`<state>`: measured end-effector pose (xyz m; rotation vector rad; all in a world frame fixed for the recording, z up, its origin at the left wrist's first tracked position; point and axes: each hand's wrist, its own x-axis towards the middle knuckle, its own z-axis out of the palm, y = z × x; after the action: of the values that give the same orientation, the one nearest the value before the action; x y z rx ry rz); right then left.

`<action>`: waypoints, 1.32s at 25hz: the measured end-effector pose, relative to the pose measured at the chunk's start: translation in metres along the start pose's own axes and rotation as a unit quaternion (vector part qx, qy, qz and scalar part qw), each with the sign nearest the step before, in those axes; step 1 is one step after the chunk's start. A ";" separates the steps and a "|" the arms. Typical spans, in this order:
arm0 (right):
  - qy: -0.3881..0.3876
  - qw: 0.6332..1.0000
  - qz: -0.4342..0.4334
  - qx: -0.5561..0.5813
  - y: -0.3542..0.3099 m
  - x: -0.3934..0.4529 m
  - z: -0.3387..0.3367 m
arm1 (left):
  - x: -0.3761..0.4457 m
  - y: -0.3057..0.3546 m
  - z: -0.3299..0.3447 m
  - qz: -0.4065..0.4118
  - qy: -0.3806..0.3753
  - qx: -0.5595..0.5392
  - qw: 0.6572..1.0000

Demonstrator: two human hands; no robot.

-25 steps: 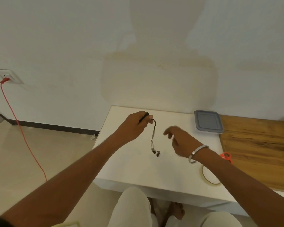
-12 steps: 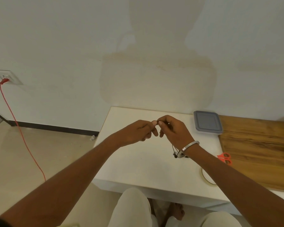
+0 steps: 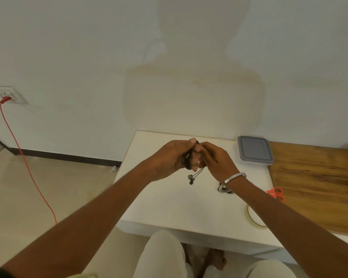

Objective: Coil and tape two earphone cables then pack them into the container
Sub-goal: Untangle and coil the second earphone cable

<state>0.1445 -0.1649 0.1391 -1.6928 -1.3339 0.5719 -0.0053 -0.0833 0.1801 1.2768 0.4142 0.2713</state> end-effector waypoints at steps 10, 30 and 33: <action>-0.160 0.986 0.048 -0.004 -0.003 -0.019 0.016 | 0.013 0.004 0.008 0.087 0.079 -0.126 0.985; 0.013 0.974 -0.144 -0.173 -0.005 -0.015 0.004 | 0.011 -0.035 -0.013 0.014 0.106 0.289 0.951; 0.018 0.979 -0.132 -0.154 -0.002 -0.014 0.006 | 0.007 -0.032 -0.011 -0.044 0.049 0.217 0.974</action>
<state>0.1346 -0.1756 0.1359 -1.7186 -1.6540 0.1868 -0.0050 -0.0793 0.1456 1.6718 0.6381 0.1732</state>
